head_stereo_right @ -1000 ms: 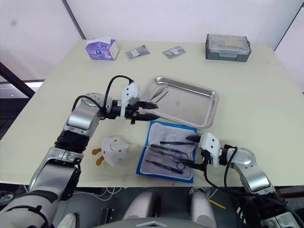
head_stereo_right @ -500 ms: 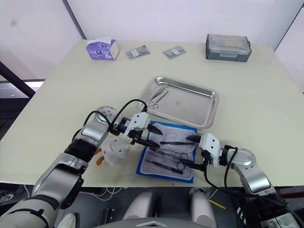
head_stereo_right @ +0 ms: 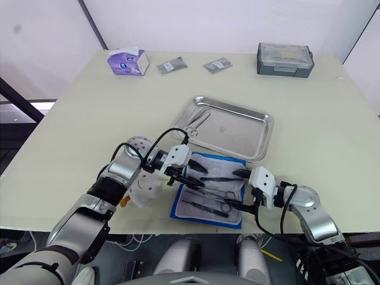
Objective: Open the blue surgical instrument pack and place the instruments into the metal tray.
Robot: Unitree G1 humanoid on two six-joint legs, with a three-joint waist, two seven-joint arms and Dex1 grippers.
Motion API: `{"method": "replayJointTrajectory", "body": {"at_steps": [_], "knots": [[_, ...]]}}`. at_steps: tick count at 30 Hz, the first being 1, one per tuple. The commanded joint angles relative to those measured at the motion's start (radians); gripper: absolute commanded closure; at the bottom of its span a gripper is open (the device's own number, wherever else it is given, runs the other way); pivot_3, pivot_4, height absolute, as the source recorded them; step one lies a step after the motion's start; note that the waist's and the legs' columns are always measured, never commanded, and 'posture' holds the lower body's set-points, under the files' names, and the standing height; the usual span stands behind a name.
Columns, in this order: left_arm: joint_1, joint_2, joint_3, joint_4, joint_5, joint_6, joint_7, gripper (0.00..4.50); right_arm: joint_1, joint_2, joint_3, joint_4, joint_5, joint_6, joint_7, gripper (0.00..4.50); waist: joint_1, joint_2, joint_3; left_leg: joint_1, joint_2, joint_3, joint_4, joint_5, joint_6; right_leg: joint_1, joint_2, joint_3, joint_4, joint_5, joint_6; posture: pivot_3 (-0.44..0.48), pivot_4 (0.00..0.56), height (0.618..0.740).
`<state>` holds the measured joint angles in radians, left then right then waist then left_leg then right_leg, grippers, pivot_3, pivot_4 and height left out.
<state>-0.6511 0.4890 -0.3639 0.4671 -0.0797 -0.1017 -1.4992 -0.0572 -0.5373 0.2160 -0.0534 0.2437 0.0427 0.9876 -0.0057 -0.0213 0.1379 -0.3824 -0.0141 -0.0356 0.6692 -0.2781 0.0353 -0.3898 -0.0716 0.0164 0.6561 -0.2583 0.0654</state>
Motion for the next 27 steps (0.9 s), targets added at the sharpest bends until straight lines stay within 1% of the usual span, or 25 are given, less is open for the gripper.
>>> {"method": "replayJointTrajectory", "body": {"at_steps": [1, 2, 8, 15, 21, 27], "knots": [[0.023, 0.026, -0.026, 0.025, 0.052, -0.025, 0.005, 4.17, 0.032, -0.013, 0.012, 0.054, -0.03, 0.047, -0.008, 0.0, 0.0, 0.0, 0.0, 0.0, 0.0, 0.0, 0.0, 0.0, 0.0, 0.0, 0.0, 0.0, 0.0, 0.0, 0.0, 0.0, 0.15, 0.734], [0.022, 0.028, -0.026, 0.033, 0.057, -0.031, 0.012, 4.42, 0.032, -0.013, 0.013, 0.055, -0.029, 0.047, -0.008, 0.0, -0.001, 0.0, 0.0, 0.0, 0.0, 0.0, 0.0, 0.0, 0.0, 0.0, 0.0, 0.0, 0.0, 0.0, 0.0, 0.0, 0.15, 0.734], [0.012, 0.029, -0.031, 0.066, 0.072, -0.051, 0.031, 4.42, 0.03, -0.014, 0.013, 0.056, -0.029, 0.044, -0.007, 0.0, -0.002, 0.0, 0.0, 0.001, 0.0, 0.0, 0.0, 0.0, 0.0, 0.001, 0.0, 0.0, 0.0, 0.0, 0.0, 0.0, 0.15, 0.734], [-0.006, 0.03, -0.011, 0.052, 0.045, -0.034, 0.021, 4.42, 0.034, -0.013, 0.016, 0.054, -0.028, 0.044, -0.006, 0.0, -0.003, 0.0, 0.0, 0.002, 0.0, 0.0, 0.0, 0.0, 0.0, 0.002, 0.0, 0.0, 0.0, 0.0, 0.0, 0.0, 0.15, 0.734], [-0.047, 0.054, -0.001, -0.037, 0.021, 0.073, -0.015, 4.42, 0.035, -0.012, 0.02, 0.054, -0.029, 0.046, -0.005, 0.0, -0.005, 0.0, 0.0, 0.002, 0.0, 0.0, 0.0, 0.0, 0.0, 0.002, 0.001, 0.0, 0.0, 0.0, 0.0, 0.0, 0.15, 0.734], [-0.072, 0.09, 0.004, -0.161, -0.012, 0.222, -0.066, 4.42, 0.035, -0.011, 0.022, 0.054, -0.029, 0.046, -0.005, 0.0, -0.006, 0.0, 0.0, 0.001, 0.0, 0.0, 0.0, 0.0, 0.0, 0.002, 0.001, 0.0, 0.0, 0.0, 0.0, 0.0, 0.15, 0.734]]}}
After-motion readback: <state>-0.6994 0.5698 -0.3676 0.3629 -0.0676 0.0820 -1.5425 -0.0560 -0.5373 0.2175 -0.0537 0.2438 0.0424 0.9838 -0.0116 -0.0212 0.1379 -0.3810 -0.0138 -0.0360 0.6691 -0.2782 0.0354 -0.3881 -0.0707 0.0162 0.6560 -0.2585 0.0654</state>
